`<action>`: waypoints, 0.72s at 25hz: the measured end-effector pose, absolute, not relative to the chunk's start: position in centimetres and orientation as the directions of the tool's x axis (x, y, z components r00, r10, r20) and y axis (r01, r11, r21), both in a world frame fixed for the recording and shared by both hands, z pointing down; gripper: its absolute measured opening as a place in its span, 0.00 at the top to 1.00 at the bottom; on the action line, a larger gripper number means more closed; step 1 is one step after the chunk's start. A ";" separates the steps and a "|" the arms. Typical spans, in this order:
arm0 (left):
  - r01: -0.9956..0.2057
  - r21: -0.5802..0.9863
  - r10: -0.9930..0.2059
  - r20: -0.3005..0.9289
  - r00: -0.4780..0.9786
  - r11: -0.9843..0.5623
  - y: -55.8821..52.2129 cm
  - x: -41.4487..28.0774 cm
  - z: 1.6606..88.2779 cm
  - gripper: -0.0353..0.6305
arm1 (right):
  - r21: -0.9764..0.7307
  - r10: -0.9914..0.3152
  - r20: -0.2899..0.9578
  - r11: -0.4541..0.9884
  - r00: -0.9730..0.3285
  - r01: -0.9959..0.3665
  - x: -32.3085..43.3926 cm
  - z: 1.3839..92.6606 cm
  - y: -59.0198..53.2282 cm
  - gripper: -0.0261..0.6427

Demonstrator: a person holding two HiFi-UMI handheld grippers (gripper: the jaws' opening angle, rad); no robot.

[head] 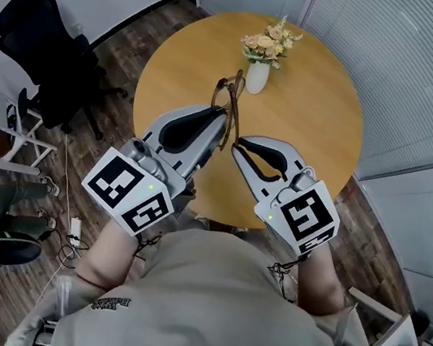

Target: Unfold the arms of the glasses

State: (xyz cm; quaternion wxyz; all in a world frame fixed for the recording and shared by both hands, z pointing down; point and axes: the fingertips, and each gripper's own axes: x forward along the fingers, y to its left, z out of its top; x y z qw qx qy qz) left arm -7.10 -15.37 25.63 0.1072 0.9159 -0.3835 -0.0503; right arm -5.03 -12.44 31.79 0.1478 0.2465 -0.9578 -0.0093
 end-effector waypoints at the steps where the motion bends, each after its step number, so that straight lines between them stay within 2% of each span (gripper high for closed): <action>1: -0.696 0.232 -0.716 -0.006 0.698 -0.680 -15.5 -7.1 25.7 0.88 | 0.089 -0.476 0.279 0.878 -0.834 -0.471 -4.8 31.7 -12.5 0.89; 7: -0.742 0.173 -0.749 0.036 0.661 -0.647 -16.4 -7.8 26.7 0.88 | 0.093 -0.524 0.279 0.849 -0.805 -0.521 -1.6 31.5 -12.6 0.89; 18: -0.780 0.091 -0.776 0.083 0.626 -0.619 -17.3 -8.3 27.9 0.88 | 0.139 -0.637 0.185 0.771 -0.749 -0.621 3.7 27.3 -13.6 0.89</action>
